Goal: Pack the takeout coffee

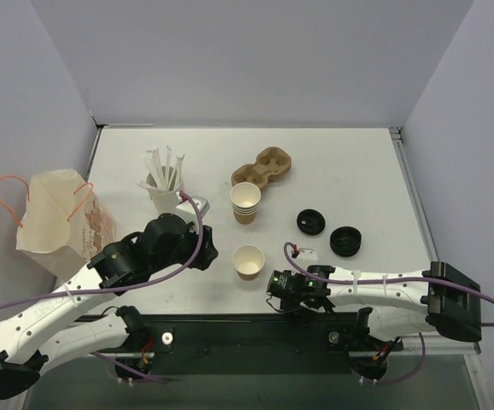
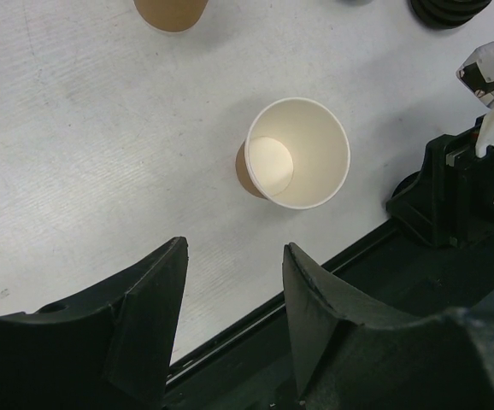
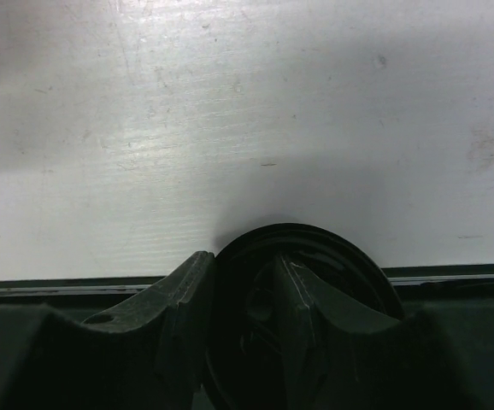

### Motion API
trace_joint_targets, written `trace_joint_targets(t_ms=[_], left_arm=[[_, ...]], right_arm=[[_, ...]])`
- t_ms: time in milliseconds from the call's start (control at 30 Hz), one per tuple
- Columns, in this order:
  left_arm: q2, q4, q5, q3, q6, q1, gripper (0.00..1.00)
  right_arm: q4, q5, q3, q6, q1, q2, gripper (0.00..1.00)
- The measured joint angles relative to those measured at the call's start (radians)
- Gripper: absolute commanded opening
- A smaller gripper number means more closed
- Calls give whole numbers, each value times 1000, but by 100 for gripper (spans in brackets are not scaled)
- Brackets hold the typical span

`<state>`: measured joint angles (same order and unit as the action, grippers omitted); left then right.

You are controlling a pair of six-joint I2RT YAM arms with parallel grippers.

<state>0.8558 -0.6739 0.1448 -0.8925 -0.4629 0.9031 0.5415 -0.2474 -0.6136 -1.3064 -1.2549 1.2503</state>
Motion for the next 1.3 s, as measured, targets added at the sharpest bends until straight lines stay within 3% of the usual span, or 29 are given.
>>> trace_joint_targets(t_ms=[333, 633, 833, 1067, 1300], left_arm=[[-21, -6, 0, 11, -5, 0, 59], [-24, -7, 1, 12, -5, 0, 59], [-25, -6, 0, 21, -9, 0, 59], [-26, -5, 0, 28, -23, 0, 59], [-26, -5, 0, 28, -24, 0, 59]], right_arm=[[56, -8, -21, -3, -61, -65, 40], [109, -16, -61, -44, -170, -16, 41], [117, -40, -69, -45, -173, 79, 30], [121, -60, -114, -13, -173, 152, 28], [121, -64, -116, 2, -173, 155, 8]])
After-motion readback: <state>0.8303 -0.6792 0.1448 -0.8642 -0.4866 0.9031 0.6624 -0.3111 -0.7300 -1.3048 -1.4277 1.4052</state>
